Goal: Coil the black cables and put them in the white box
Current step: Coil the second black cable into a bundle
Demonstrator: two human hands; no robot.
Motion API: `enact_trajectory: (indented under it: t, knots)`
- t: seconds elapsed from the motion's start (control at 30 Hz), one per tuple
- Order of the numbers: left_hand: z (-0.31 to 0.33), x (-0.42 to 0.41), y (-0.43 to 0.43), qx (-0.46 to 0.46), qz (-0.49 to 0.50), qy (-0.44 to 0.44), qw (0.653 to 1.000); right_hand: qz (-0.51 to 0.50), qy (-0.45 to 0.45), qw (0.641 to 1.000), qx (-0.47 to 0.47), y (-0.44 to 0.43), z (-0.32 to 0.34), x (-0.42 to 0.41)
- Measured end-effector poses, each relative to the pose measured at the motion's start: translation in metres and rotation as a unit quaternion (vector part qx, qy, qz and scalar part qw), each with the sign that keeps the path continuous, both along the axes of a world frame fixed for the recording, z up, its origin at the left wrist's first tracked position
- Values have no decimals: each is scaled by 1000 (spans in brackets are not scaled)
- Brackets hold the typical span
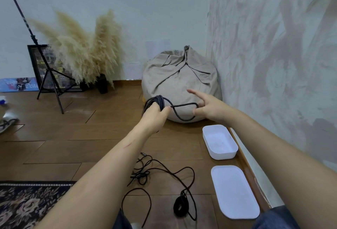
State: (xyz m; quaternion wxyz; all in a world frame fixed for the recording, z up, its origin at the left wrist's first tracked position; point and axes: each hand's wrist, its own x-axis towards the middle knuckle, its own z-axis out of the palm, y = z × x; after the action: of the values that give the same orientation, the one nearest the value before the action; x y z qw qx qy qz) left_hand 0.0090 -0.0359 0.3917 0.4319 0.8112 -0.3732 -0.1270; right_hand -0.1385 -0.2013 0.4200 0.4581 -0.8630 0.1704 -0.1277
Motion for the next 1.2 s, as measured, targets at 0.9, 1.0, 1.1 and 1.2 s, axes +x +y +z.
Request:
enact_trajectory:
  t: [0.9, 1.0, 1.1, 1.2]
  knots:
    - [-6, 9, 11, 53, -4, -56, 997, -6, 33, 994, -103, -2, 10, -8]
    - [-7, 7, 11, 57, -23, -43, 997, 23, 10, 1000, -18, 1, 6, -8]
    - [0, -2, 15, 19, -79, 34, 996, 33, -36, 998, 25, 7, -2, -1]
    - [4, -10, 14, -20, -97, 83, 992, 15, -66, 997, 24, 12, -6, 5]
